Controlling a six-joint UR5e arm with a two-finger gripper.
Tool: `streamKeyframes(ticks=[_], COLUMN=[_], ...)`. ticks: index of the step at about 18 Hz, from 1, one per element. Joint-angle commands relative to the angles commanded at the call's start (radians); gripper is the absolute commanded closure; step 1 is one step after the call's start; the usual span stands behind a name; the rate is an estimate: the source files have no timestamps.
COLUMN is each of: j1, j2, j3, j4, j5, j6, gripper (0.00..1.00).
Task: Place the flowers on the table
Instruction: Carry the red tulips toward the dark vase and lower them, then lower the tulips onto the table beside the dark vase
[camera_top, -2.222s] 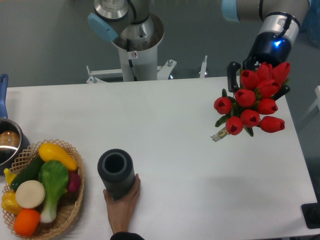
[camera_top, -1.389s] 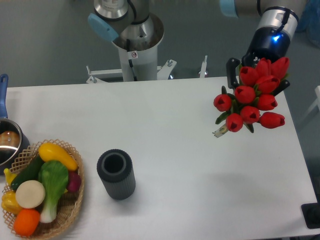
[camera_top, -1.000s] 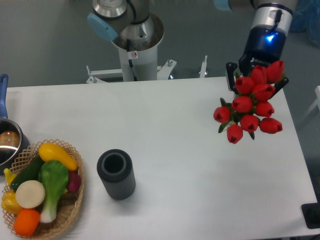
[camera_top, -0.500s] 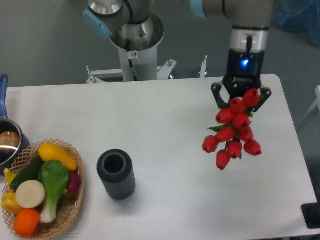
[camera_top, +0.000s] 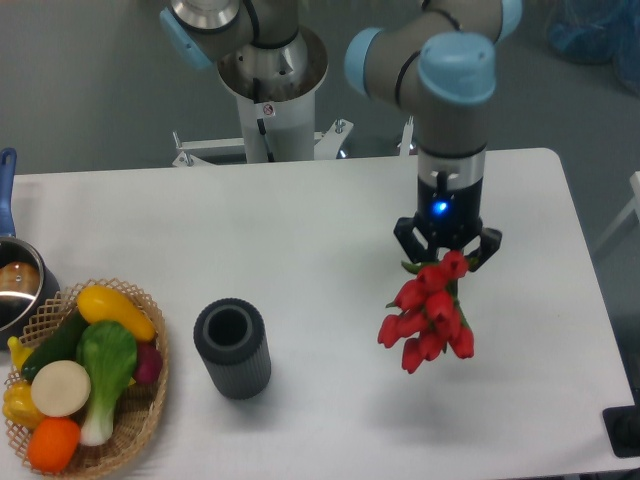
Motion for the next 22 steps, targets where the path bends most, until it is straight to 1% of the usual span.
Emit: streamKeyframes(ticks=[1, 6, 9, 12, 16, 19, 22], j1=[-0.003, -0.012, -0.023, -0.038, -0.064, -0.083, -0.103], j2=[-0.002, -0.008, -0.026, -0.031, -0.052, -0.060, -0.072], j3=[-0.002, -0.066, -0.090, -0.100, -0.101, -0.106, -0.106], j4=[-0.002, -0.005, -0.005, -0.005, -0.005, -0.015, -0.017], j5=[-0.002, -0.005, -0.006, -0.011, -0.015, -0.021, -0.046], j6=[-0.005, -0.002, -0.002, -0.006, -0.009, -0.008, -0.009], gripper=[0.72, 0.72, 0.72, 0.72, 0.71, 0.72, 0.72])
